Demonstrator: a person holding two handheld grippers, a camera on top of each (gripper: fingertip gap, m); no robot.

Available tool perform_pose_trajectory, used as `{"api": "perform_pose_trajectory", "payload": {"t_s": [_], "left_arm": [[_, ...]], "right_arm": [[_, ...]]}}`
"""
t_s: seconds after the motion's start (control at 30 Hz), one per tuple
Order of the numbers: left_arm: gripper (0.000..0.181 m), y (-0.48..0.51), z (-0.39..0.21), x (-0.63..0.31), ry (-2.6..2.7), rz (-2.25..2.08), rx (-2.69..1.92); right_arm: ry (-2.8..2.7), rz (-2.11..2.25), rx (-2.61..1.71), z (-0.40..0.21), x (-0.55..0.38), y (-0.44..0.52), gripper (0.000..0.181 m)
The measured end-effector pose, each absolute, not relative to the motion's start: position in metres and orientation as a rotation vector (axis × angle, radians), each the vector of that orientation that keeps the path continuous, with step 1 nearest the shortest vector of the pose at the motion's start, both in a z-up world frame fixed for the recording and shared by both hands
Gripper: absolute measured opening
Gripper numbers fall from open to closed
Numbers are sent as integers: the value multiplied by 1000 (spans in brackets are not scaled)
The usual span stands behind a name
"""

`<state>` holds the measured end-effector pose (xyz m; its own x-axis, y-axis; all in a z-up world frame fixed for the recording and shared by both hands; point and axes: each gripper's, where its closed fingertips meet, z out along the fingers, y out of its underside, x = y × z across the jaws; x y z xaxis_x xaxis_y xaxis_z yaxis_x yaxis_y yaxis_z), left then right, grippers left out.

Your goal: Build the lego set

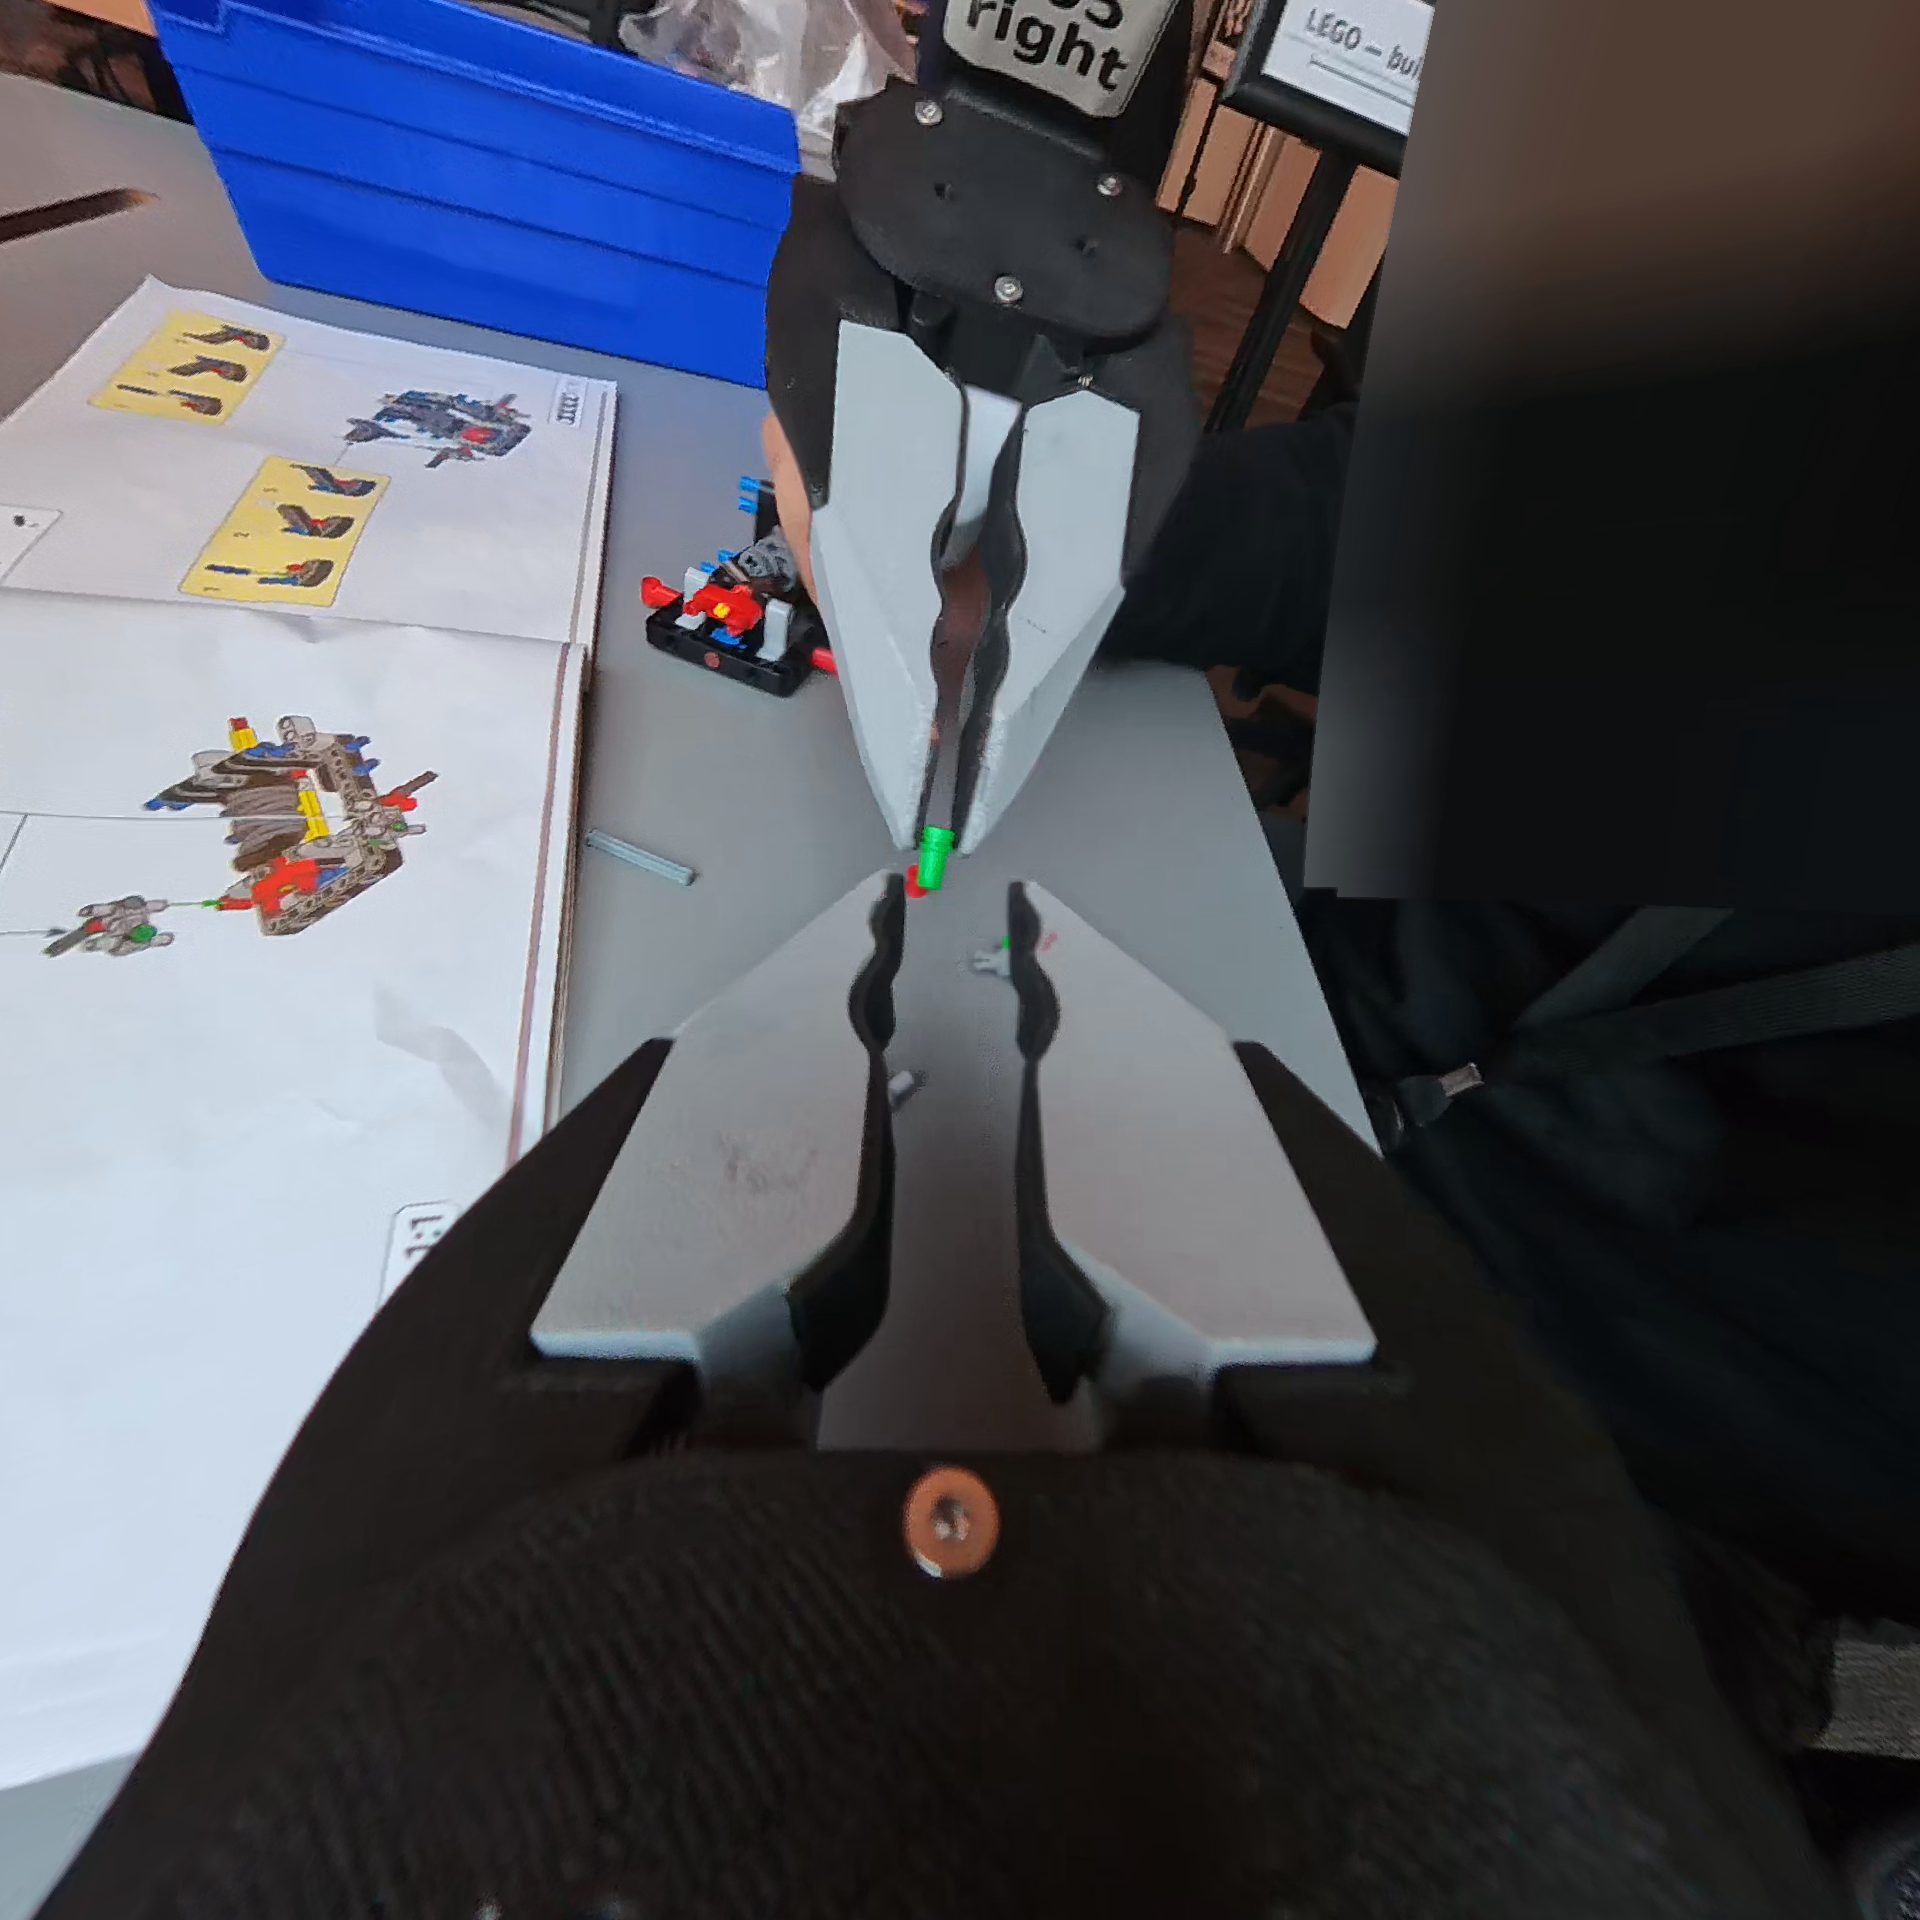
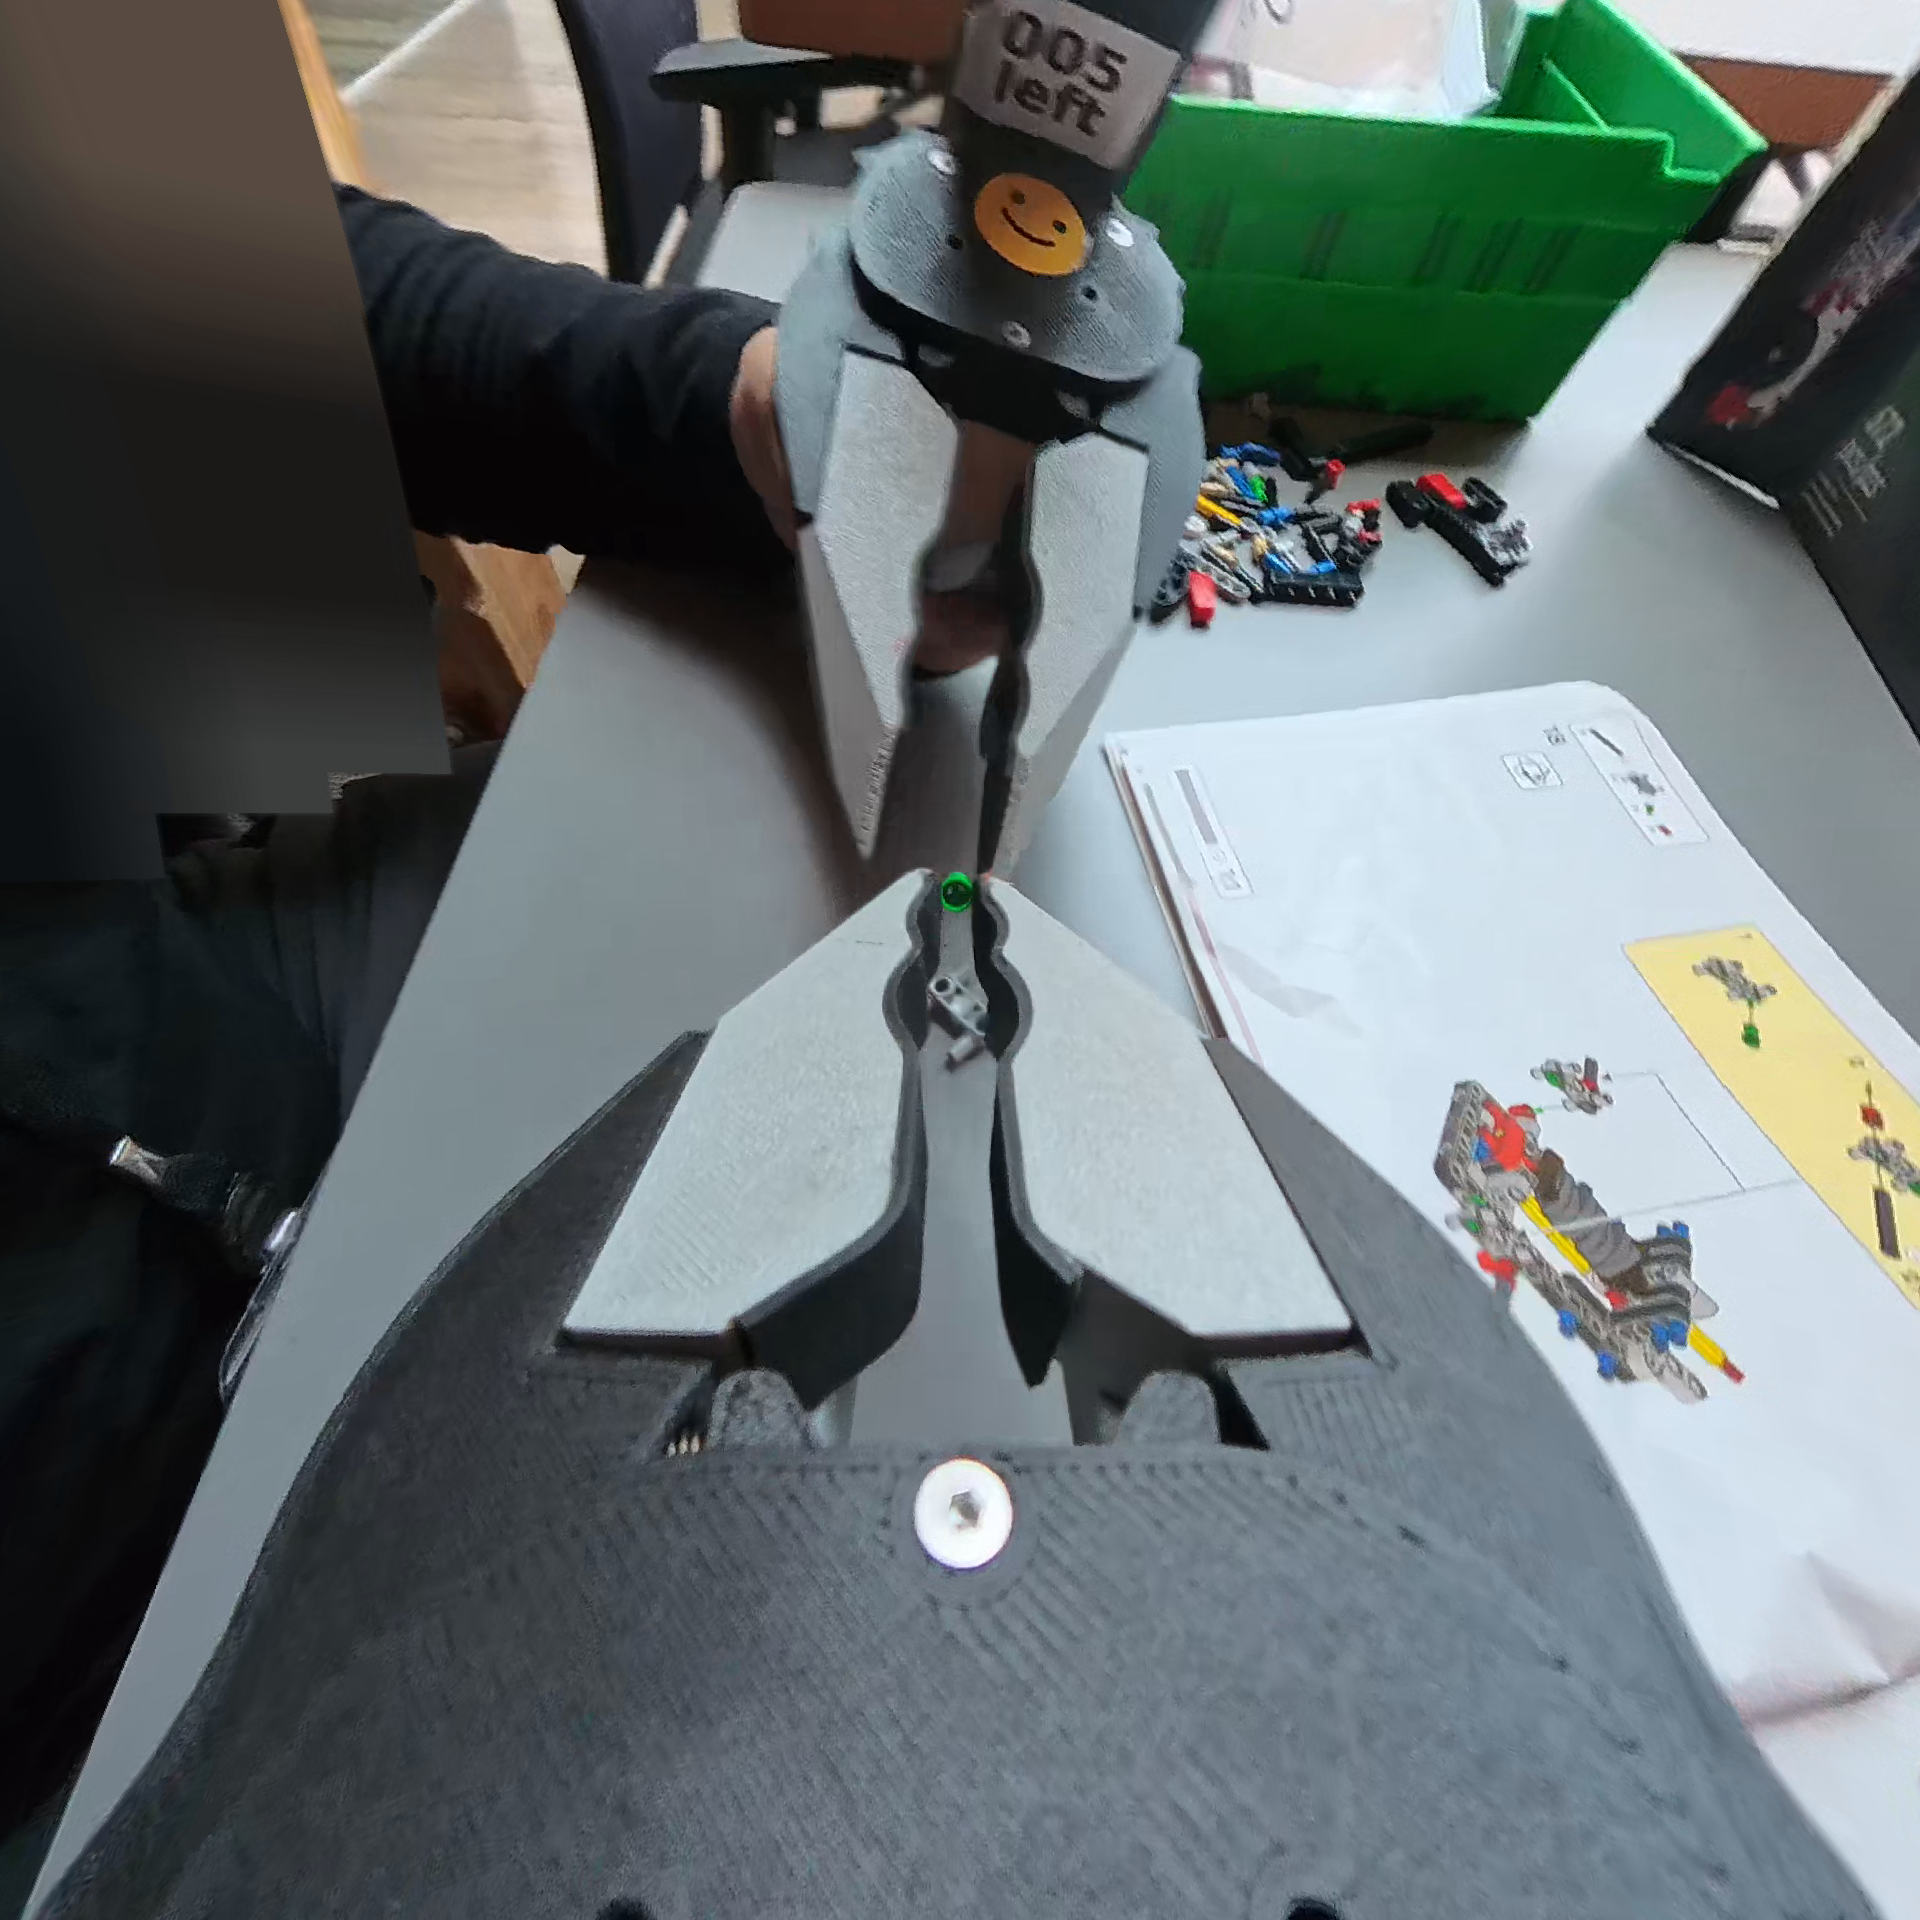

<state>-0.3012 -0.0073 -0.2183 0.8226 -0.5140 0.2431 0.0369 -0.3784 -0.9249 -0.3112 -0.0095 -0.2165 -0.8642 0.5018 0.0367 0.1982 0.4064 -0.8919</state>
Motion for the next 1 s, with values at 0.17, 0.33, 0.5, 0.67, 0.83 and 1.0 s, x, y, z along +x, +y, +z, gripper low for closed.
{"api": "perform_pose_trajectory", "payload": {"t_s": [0.17,0.33,0.5,0.67,0.83,1.0], "left_arm": [[22,-17,-260,-319,421,-410,-2113],[19,-19,-270,-320,431,-399,-2177],[17,-19,-291,-315,500,-298,-2298],[16,-12,-292,-306,496,-272,-2301],[5,-11,-292,-305,481,-262,-2303],[5,-10,-292,-305,477,-256,-2302]], "right_arm": [[-2402,1428,-874,-228,-322,9,3],[-2484,1351,-1063,-245,-321,14,3],[-2542,1248,-1208,-253,-318,14,3],[-2602,1125,-1292,-261,-317,10,3],[-2647,1029,-1244,-268,-317,1,3],[-2694,958,-1200,-279,-319,-3,3]]}}
